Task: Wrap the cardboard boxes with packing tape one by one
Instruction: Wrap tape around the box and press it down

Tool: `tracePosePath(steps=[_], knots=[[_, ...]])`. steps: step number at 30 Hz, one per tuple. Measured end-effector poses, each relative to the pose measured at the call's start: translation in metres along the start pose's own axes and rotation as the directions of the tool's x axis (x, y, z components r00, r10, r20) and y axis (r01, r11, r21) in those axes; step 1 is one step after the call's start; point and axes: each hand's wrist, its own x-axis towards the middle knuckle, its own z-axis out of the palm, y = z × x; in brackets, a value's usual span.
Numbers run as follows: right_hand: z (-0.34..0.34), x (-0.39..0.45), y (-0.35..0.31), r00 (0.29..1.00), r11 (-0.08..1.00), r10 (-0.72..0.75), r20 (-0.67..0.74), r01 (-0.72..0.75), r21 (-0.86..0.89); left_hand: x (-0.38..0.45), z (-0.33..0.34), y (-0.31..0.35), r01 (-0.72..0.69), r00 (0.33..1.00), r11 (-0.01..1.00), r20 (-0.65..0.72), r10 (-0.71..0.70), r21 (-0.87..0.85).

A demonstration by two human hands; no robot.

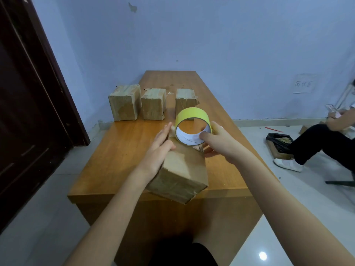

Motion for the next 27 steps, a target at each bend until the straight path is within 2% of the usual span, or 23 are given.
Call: tracePosePath(steps=[2, 4, 5, 8, 11, 12, 14, 15, 17, 21, 25, 27], knots=[[0.005, 0.002, -0.009, 1.000, 0.988, -0.017, 0.013, 0.019, -0.154, 0.002, -0.011, -0.005, -0.020, 0.998, 0.980, 0.054, 0.009, 0.197], [0.014, 0.006, -0.019, 0.998, 0.941, -0.053, 0.022, 0.057, -0.334, 0.009, -0.024, -0.011, -0.074, 0.995, 0.858, 0.098, 0.027, 0.508], [0.020, 0.008, -0.024, 0.996, 0.915, -0.082, 0.024, 0.085, -0.394, 0.011, -0.030, -0.014, -0.079, 0.994, 0.798, 0.107, 0.018, 0.598], [0.037, 0.012, -0.035, 0.987, 0.872, -0.152, 0.054, 0.160, -0.463, 0.007, -0.037, -0.019, 0.032, 0.986, 0.778, 0.108, -0.127, 0.628], [0.040, 0.014, -0.043, 0.980, 0.814, -0.176, 0.092, 0.197, -0.547, -0.005, -0.036, -0.027, 0.057, 0.984, 0.721, 0.082, -0.156, 0.691], [0.038, 0.014, -0.043, 0.980, 0.845, -0.173, 0.096, 0.198, -0.498, -0.007, -0.038, -0.029, 0.070, 0.984, 0.694, 0.065, -0.167, 0.717], [0.028, 0.014, -0.038, 0.985, 0.960, -0.133, 0.105, 0.155, -0.232, -0.009, -0.042, -0.028, 0.076, 0.978, 0.630, 0.065, -0.197, 0.773], [0.023, 0.012, -0.034, 0.988, 0.986, -0.111, 0.108, 0.123, -0.108, -0.010, -0.042, -0.027, 0.068, 0.977, 0.614, 0.072, -0.201, 0.787], [0.015, 0.009, -0.026, 0.991, 0.997, -0.082, 0.106, 0.083, 0.000, -0.009, -0.040, -0.023, 0.041, 0.982, 0.582, 0.073, -0.172, 0.812], [0.018, 0.010, -0.023, 0.998, 1.000, -0.027, 0.055, 0.027, -0.012, -0.006, -0.036, -0.018, -0.044, 0.997, 0.480, 0.068, -0.033, 0.876], [0.027, 0.012, -0.021, 0.996, 0.983, -0.066, 0.060, 0.075, -0.165, -0.009, -0.034, -0.012, -0.145, 0.982, 0.536, 0.187, -0.025, 0.832], [0.026, 0.012, -0.021, 0.995, 0.985, -0.076, 0.060, 0.084, -0.148, -0.007, -0.033, -0.011, -0.177, 0.974, 0.531, 0.226, -0.028, 0.828]])
